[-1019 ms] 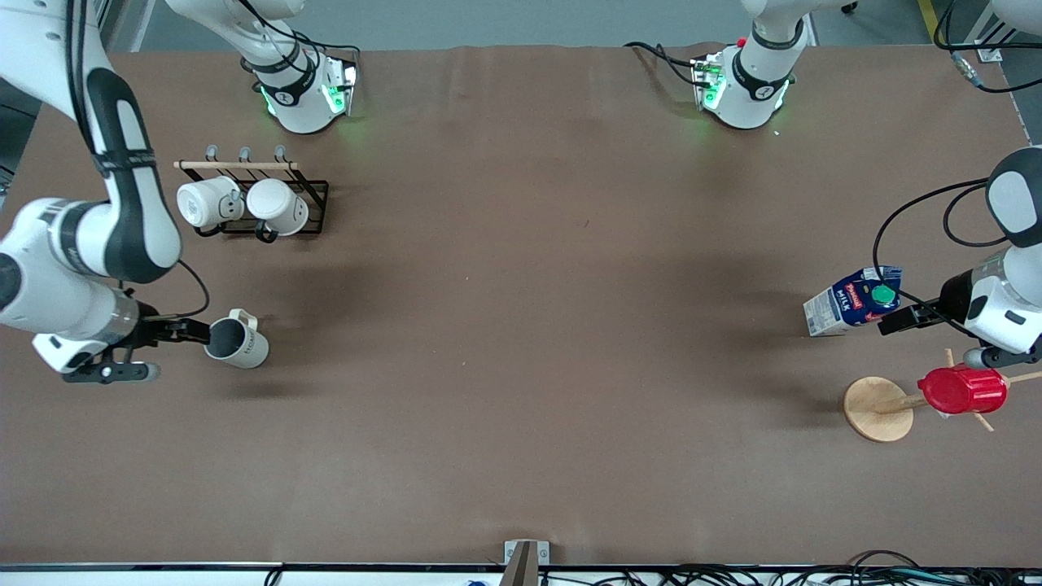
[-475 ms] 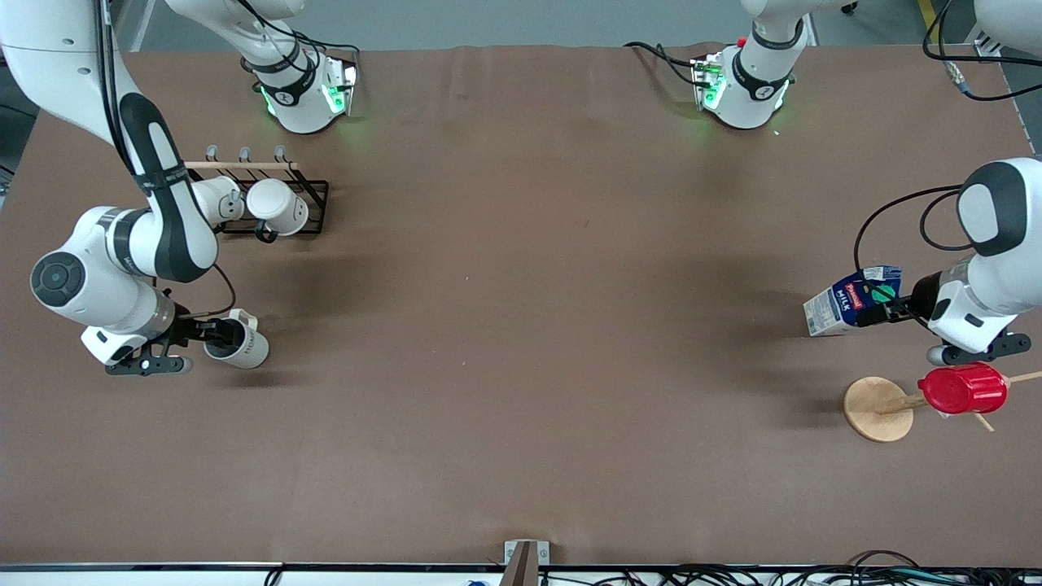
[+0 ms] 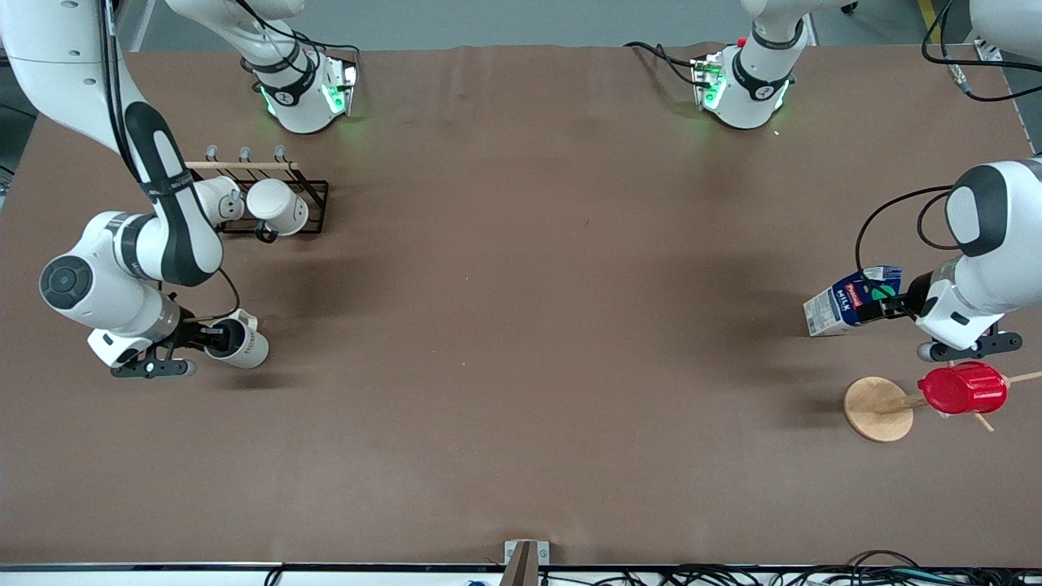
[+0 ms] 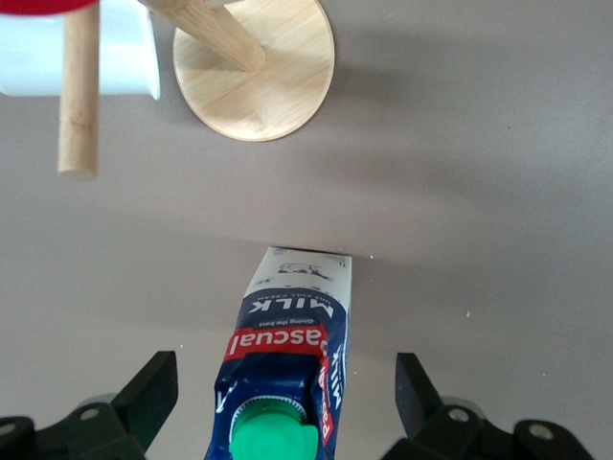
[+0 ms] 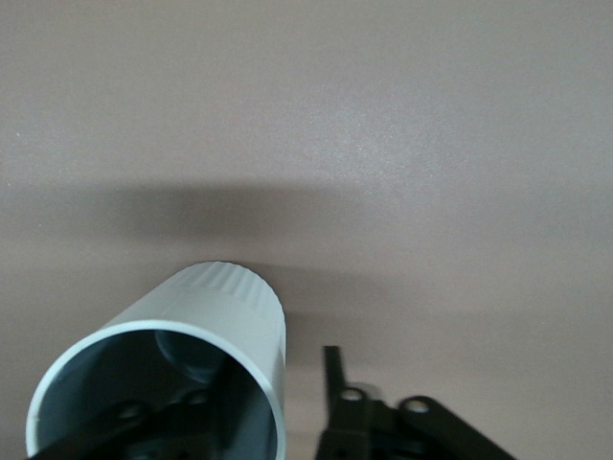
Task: Place cup and milk on table
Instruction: 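Close the right gripper on the mug while the left gripper grasps the carton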
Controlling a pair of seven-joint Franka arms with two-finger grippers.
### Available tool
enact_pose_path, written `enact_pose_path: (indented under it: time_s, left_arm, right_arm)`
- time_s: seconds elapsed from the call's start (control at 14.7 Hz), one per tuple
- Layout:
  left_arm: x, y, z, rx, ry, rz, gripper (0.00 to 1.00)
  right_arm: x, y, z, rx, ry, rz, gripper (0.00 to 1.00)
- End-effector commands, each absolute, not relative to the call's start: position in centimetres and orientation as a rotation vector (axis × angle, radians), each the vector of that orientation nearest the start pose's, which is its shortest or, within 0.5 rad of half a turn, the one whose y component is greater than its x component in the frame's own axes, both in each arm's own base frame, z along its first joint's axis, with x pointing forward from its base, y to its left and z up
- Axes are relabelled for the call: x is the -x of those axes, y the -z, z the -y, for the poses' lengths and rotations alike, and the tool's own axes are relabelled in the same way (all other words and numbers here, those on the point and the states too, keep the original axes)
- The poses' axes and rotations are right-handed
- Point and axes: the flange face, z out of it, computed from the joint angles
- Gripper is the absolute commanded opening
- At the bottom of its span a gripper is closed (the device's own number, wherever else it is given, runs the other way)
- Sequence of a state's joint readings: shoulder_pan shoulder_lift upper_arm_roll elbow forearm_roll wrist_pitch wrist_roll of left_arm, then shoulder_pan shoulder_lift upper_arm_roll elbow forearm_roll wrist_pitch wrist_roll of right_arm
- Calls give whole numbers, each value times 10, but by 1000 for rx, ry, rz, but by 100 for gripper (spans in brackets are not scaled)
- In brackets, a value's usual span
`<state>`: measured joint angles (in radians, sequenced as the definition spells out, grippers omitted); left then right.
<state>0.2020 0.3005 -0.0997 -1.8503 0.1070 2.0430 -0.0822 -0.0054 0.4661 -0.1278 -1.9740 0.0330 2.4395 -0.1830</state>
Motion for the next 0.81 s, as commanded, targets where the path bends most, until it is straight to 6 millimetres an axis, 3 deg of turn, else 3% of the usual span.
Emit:
enact_pose_path:
  time_s: [0.0, 0.14, 0.34, 0.48, 0.54, 0.75]
  left_arm:
    - [-606, -355, -71, 3053, -149, 201, 100]
    - [-602, -352, -71, 3055, -166, 205, 100]
    - [-593, -345, -71, 3054, -197, 191, 100]
    - [-586, -342, -71, 3052, -217, 187, 100]
    - [-583, -344, -75, 3052, -217, 196, 100]
    - [-582, -346, -76, 3053, -218, 195, 100]
  right_arm:
    - [-609, -236, 79, 3156, 10, 36, 0]
    - [-613, -246, 78, 3151, -15, 39, 0]
    - [-628, -297, 56, 3126, -103, 78, 0]
    - [-635, -331, 24, 3103, -150, 164, 0]
    - [-637, -345, -1, 3085, -169, 217, 0]
    - [-628, -369, -83, 3075, -194, 113, 0]
